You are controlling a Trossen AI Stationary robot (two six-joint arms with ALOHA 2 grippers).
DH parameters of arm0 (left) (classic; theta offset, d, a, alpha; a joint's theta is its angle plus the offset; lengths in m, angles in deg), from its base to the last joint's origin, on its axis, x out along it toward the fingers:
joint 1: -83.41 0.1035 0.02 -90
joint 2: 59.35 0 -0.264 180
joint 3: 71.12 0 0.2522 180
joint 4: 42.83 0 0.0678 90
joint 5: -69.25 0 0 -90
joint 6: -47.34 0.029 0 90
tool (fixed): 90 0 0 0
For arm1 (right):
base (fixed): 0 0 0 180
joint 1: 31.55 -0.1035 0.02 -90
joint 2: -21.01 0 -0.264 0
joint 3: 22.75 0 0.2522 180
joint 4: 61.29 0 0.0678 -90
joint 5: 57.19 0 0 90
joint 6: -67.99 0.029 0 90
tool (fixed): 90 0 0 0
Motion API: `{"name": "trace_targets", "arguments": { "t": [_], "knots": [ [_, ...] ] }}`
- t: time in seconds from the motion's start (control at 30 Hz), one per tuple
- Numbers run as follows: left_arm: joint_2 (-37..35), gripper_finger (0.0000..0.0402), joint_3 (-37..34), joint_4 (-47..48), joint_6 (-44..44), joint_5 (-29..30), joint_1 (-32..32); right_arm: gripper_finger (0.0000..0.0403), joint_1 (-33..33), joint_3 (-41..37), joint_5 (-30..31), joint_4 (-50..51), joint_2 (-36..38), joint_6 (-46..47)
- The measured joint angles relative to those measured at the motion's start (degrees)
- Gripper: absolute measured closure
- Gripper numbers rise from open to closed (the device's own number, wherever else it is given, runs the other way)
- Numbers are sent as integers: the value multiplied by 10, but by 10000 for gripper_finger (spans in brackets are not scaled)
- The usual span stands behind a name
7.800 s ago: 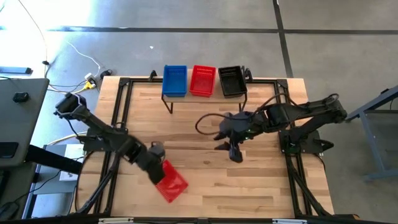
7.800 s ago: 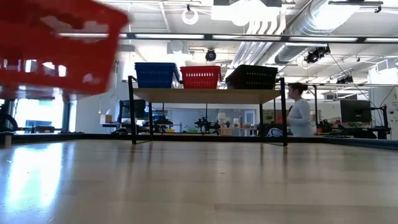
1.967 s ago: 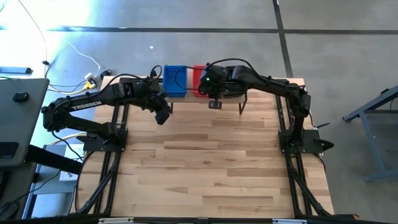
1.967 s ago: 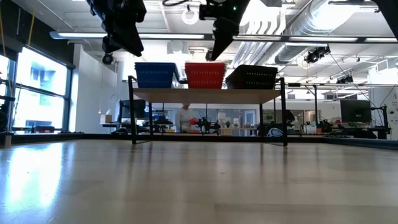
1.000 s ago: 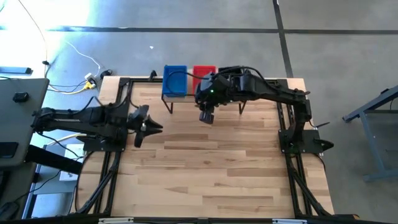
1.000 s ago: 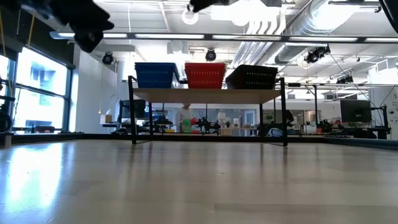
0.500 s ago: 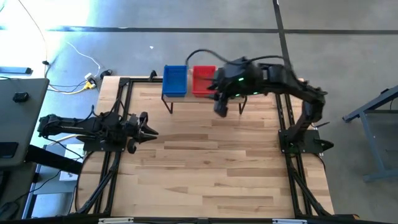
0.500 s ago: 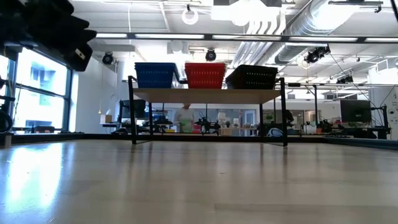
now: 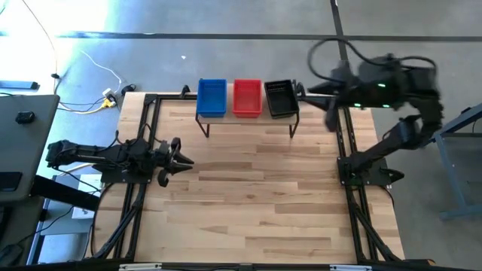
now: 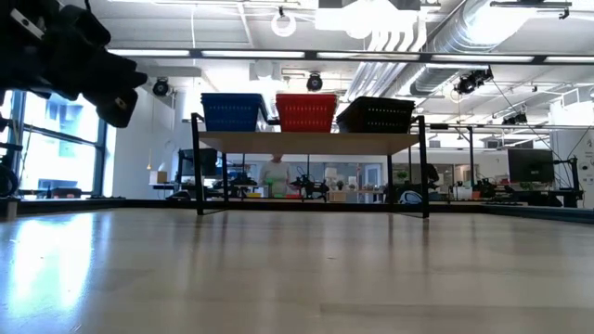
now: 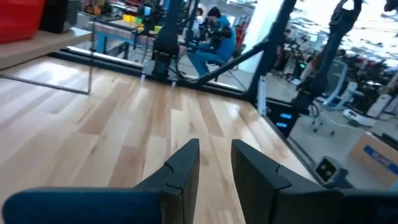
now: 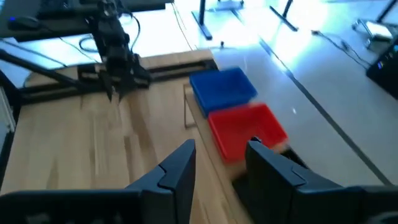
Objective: Stack baskets on shelf by color
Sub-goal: Return to Home Position
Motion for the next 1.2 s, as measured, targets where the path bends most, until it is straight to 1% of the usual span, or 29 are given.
{"name": "trace_targets", "arguments": {
  "t": [0.07, 0.17, 0.27, 0.37, 0.47, 0.63, 0.8, 1.0, 1.2],
  "knots": [
    [2, 319, 0, 2, -2, 3, 7, 277, -16, 0, 24, 44, 21, 25],
    [2, 319, 0, 7, -26, 14, 14, 277, -60, 0, 80, 97, 43, 57],
    [2, 319, 0, 28, -60, 36, 17, 277, -112, -19, 140, 94, 68, 58],
    [2, 319, 0, 54, -68, 68, 17, 277, -151, -88, 178, 80, 114, 58],
    [2, 319, 0, 80, -63, 83, 18, 277, -175, -193, 208, 64, 174, 92],
    [3, 319, 0, 82, -62, 86, 18, 277, -185, -378, 205, -61, 277, 92],
    [3, 319, 0, 82, -52, 86, 18, 277, -185, -546, 161, -179, 367, 73],
    [3, 319, 0, 82, -38, 86, 18, 277, -185, -716, 136, -259, 453, 94],
    [3, 319, 0, 82, -38, 86, 18, 277, -185, -874, 120, -398, 532, 97]
  ]
}}
